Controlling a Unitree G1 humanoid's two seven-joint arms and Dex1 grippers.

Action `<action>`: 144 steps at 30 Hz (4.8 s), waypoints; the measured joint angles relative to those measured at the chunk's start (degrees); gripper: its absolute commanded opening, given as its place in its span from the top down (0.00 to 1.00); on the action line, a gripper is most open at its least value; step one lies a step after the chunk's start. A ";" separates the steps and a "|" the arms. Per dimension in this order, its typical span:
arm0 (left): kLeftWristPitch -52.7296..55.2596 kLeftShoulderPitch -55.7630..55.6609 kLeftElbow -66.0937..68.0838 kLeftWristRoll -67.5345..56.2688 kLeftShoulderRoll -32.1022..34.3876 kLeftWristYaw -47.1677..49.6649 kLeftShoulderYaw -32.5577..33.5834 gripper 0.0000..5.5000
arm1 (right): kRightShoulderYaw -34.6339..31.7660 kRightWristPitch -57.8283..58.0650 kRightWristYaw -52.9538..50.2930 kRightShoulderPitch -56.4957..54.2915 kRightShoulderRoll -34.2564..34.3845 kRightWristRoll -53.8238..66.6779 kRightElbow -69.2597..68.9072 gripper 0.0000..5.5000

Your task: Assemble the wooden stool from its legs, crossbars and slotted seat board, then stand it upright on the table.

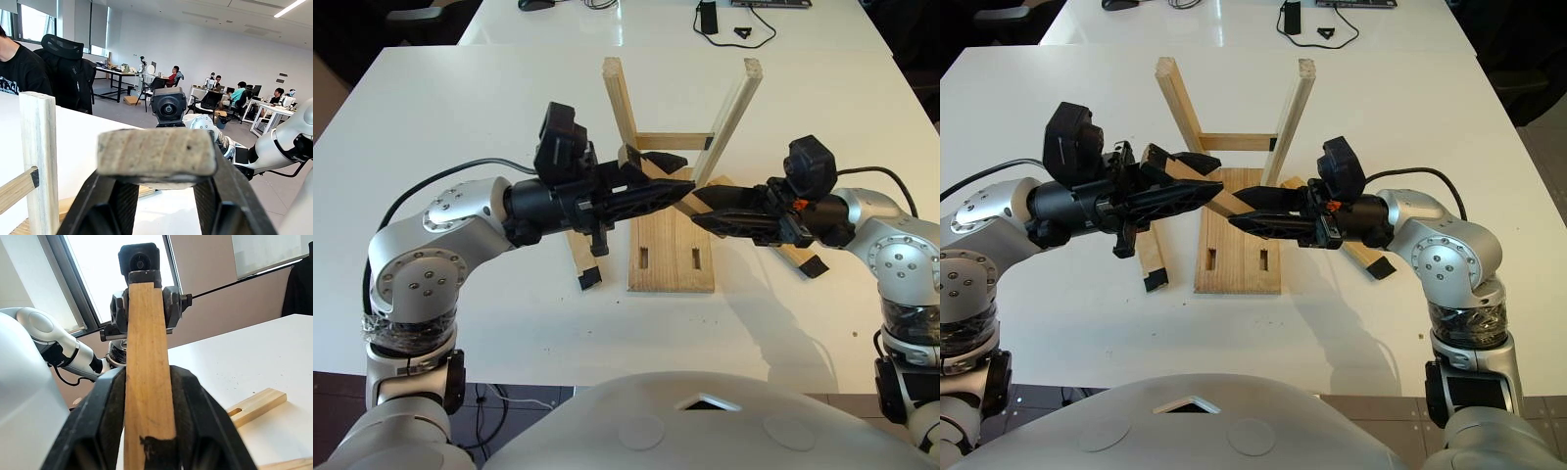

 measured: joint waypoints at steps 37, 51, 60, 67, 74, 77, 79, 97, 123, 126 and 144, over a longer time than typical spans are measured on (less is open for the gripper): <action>-24.77 -1.83 38.69 45.53 18.04 -33.67 -2.64 0.77 | 3.86 -16.88 -6.18 14.14 -1.67 -26.46 1.78 0.59; -26.00 -1.86 41.56 49.36 15.07 -34.12 -5.19 0.77 | 5.62 -17.93 -6.98 14.22 -0.42 -29.05 2.94 0.59; -27.70 -0.94 40.51 51.49 16.29 -35.81 -7.11 0.77 | 5.64 -17.99 -7.30 14.21 -0.27 -29.93 3.29 0.59; -25.69 1.42 36.76 51.11 17.38 -36.64 -7.64 0.77 | 5.87 -18.15 -8.11 14.25 -0.20 -30.88 3.60 0.59; -25.68 3.81 33.48 50.82 17.57 -36.35 -8.20 0.77 | 6.73 -18.52 -8.76 14.30 -0.05 -32.05 4.06 0.59; -26.17 3.18 34.94 50.78 16.40 -36.35 -8.72 0.77 | 6.90 -18.85 -8.78 14.27 -0.06 -32.55 4.81 0.59; -26.61 2.82 35.91 50.71 15.48 -36.34 -8.96 0.77 | 7.18 -19.19 -8.76 14.14 -0.06 -33.00 5.13 0.59; -27.98 7.40 41.65 46.38 8.85 -31.56 -8.86 0.64 | 8.19 -19.75 -7.55 12.16 -0.60 -34.71 7.67 0.59; -13.89 12.85 17.82 32.37 13.73 -29.29 8.17 0.47 | 6.48 -20.93 -7.70 10.85 -1.51 -35.35 8.72 0.59; -9.29 9.75 16.62 24.83 12.38 -25.59 11.78 0.47 | 6.39 -21.08 -7.84 10.84 -1.50 -35.35 8.97 0.59; -7.11 8.42 12.36 24.12 -1.81 -5.96 3.30 0.47 | 6.91 -21.99 -7.45 9.25 -1.22 -36.41 10.08 0.59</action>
